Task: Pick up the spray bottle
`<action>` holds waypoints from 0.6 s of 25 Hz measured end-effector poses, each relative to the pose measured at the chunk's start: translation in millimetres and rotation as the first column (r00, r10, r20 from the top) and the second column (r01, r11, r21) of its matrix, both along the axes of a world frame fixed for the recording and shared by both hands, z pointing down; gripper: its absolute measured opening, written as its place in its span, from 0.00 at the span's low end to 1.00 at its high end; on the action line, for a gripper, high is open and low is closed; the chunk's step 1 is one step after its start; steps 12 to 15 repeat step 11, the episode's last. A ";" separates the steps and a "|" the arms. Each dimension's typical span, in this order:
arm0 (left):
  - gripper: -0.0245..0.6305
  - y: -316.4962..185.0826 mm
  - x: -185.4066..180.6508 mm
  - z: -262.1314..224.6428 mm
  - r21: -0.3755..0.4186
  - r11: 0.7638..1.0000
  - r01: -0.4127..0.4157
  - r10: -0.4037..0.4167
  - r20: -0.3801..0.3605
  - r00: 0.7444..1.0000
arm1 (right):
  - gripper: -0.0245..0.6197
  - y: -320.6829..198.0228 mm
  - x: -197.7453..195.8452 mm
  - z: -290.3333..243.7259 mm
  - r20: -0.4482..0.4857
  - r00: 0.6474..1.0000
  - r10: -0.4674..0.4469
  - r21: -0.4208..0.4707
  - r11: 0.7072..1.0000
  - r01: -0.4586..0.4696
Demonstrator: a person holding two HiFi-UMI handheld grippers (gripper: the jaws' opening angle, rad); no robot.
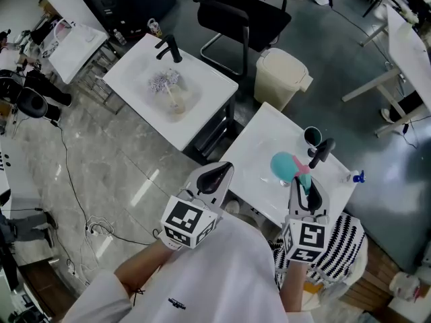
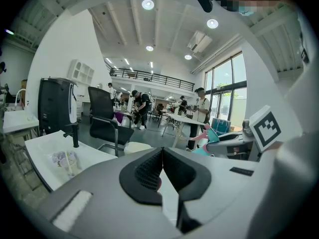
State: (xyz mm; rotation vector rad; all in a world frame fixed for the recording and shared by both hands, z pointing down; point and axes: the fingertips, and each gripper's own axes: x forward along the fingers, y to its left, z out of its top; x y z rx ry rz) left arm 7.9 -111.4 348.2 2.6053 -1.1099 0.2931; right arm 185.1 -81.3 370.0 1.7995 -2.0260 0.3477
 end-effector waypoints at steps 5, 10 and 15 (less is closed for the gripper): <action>0.05 0.1 -0.4 -1.4 -0.001 1.000 -0.003 0.003 -0.001 1.000 | 0.21 1.7 1.2 -0.8 0.007 1.000 0.012 0.001 1.000 -0.012; 0.05 3.7 3.3 0.2 0.000 1.000 -0.006 0.006 0.002 1.000 | 0.21 6.6 5.6 2.0 0.011 1.000 0.018 -0.001 1.000 -0.018; 0.05 4.4 4.1 0.6 0.000 1.000 -0.007 0.007 0.003 1.000 | 0.21 7.5 6.4 2.8 0.012 1.000 0.019 -0.001 1.000 -0.019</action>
